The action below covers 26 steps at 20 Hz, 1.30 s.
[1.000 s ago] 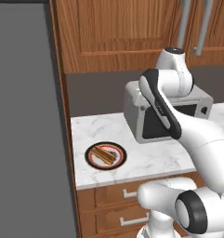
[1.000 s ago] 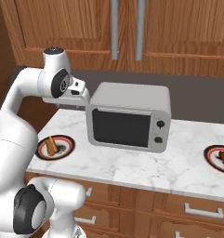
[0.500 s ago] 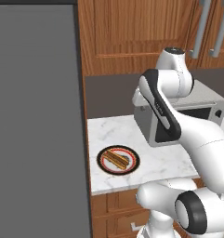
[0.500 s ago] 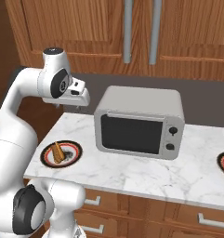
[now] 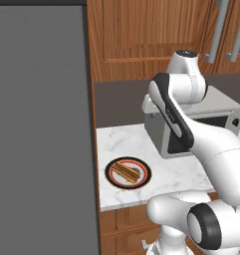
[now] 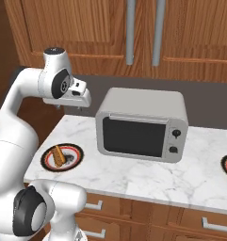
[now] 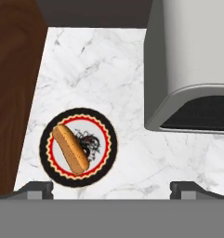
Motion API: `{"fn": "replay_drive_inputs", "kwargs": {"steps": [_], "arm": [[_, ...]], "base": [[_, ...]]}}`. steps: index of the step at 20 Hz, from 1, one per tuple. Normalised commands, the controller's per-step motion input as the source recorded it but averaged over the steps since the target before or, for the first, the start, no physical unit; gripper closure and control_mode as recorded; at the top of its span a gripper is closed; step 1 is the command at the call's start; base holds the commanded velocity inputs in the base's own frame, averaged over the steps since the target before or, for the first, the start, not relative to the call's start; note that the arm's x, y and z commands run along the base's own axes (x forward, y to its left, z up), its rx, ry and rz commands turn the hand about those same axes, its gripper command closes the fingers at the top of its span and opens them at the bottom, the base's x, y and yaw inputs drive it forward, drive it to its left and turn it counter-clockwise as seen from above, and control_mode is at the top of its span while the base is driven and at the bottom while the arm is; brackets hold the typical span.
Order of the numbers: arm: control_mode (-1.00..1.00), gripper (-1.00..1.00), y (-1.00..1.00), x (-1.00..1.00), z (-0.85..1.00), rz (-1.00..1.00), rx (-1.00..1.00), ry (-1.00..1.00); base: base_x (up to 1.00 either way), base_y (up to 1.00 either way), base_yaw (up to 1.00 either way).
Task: Open the toaster oven door. Place the hotdog bun on the bottom rack in the toaster oven and place the chicken drumstick on the top rack.
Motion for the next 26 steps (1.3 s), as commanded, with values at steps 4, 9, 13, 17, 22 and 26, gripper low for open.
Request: {"fn": "replay_drive_inputs", "kwargs": {"steps": [4, 9, 13, 17, 22, 26], "arm": [[1.0, -1.0, 0.0, 0.0, 0.0, 0.0, 0.0, 0.0], [1.0, -1.0, 0.0, 0.0, 0.0, 0.0, 0.0, 0.0], [-1.0, -1.0, 0.0, 0.0, 0.0, 0.0, 0.0, 0.0], [-1.0, -1.0, 0.0, 0.0, 0.0, 0.0, 0.0, 0.0], [-1.0, -1.0, 0.0, 0.0, 0.0, 0.0, 0.0, 0.0], [-1.0, -1.0, -0.03, -0.3, -0.01, 0.0, 0.01, -0.08]], "base": [[0.02, 0.02, 0.0], [0.0, 0.0, 0.0], [0.0, 0.0, 0.0], [0.0, 0.0, 0.0], [0.0, 0.0, 0.0], [0.0, 0.0, 0.0]]}}
